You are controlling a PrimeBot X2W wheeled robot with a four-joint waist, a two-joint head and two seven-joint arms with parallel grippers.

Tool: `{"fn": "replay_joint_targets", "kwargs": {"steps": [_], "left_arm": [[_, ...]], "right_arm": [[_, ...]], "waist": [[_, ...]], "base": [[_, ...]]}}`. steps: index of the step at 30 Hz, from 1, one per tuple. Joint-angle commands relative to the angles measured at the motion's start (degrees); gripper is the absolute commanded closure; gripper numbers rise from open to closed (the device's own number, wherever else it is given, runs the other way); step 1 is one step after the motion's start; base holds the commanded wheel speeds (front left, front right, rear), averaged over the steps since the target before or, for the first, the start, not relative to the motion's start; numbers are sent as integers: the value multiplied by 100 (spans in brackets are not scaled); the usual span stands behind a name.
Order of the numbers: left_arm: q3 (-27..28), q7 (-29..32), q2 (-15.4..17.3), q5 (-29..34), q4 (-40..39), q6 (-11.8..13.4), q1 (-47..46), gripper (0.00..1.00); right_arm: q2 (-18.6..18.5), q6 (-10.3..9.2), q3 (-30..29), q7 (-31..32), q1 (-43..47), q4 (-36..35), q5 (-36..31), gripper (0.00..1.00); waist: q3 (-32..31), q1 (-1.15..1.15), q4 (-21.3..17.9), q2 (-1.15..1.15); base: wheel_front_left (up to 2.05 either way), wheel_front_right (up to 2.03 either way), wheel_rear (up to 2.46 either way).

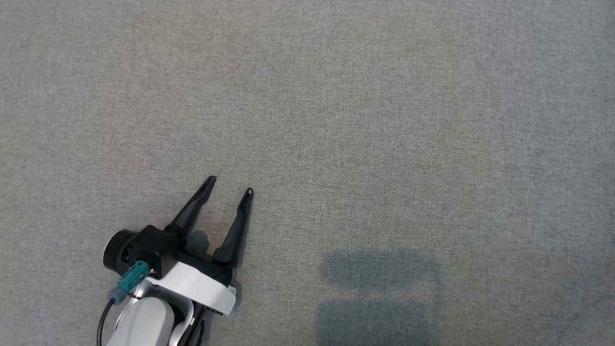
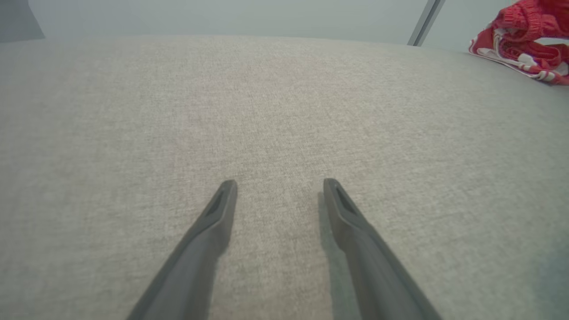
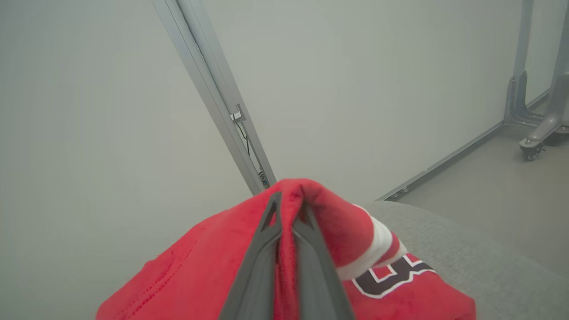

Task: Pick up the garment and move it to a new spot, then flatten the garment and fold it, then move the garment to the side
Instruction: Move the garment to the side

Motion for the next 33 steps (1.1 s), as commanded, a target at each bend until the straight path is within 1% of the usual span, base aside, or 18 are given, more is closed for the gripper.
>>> {"fn": "replay_joint_targets", "kwargs": {"steps": [1, 3, 5, 7, 12, 16, 21, 23, 27, 30, 31, 32, 33], "left_arm": [[121, -23, 104, -8, -85, -22, -157, 0], [90, -10, 126, -11, -88, -30, -173, 0], [71, -3, 146, -18, -91, -36, -183, 0], [55, -3, 157, -22, -89, -37, -188, 0], [12, 1, 164, -31, -80, -33, -200, 0], [-34, 0, 149, -52, -57, -35, -211, 0], [-88, -17, 141, -82, -29, -45, -218, 0], [-95, -23, 140, -88, -23, -46, -219, 0], [-105, -45, 141, -106, -7, -45, -217, 0], [-105, -58, 150, -116, 4, -36, -212, 0], [-105, -61, 152, -118, 8, -31, -212, 0], [-106, -64, 153, -120, 13, -24, -212, 0], [-108, -66, 153, -122, 15, -18, -214, 0]], "right_arm": [[70, 9, -327, -57, 256, -281, -358, 100], [250, 9, -748, -57, 355, -404, -745, 100], [456, 9, -984, -57, 414, -397, -1059, 100], [612, 9, -1126, -57, 430, -228, -1313, 100], [830, 9, -1334, -57, 286, -9, -1733, 100], [859, 9, -1430, -57, 176, 131, -2036, 100], [663, 9, -1829, 117, 45, 836, -2557, 100], [637, 9, -1911, 144, 17, 961, -2681, 100], [619, 9, -2192, 145, -107, 1273, -3111, 100], [680, 9, -2354, 191, -217, 1422, -3341, 100], [698, 9, -2396, 216, -246, 1463, -3408, 57], [715, 9, -2438, 218, -268, 1485, -3478, 0], [719, 9, -2483, 219, -279, 1502, -3550, 0]], "waist": [[22, 0, -44, 0], [34, 0, -73, 0], [41, 0, -91, 0], [34, 0, -96, 0], [24, 0, -79, 0], [9, 0, -35, 0], [-4, 0, 49, 0], [-8, 0, 64, 0], [-17, 0, 78, 0], [-31, 0, 56, 0], [-38, 0, 42, 0], [-50, 0, 23, 0], [-63, 0, 1, 0]], "base": [[0, 0, 0], [0, 0, 0], [0, 0, 0], [0, 0, 0], [0, 0, 0], [0, 0, 0], [0, 0, 0], [0, 0, 0], [0, 0, 0], [0, 0, 0], [0, 0, 0], [0, 0, 0], [0, 0, 0]]}}
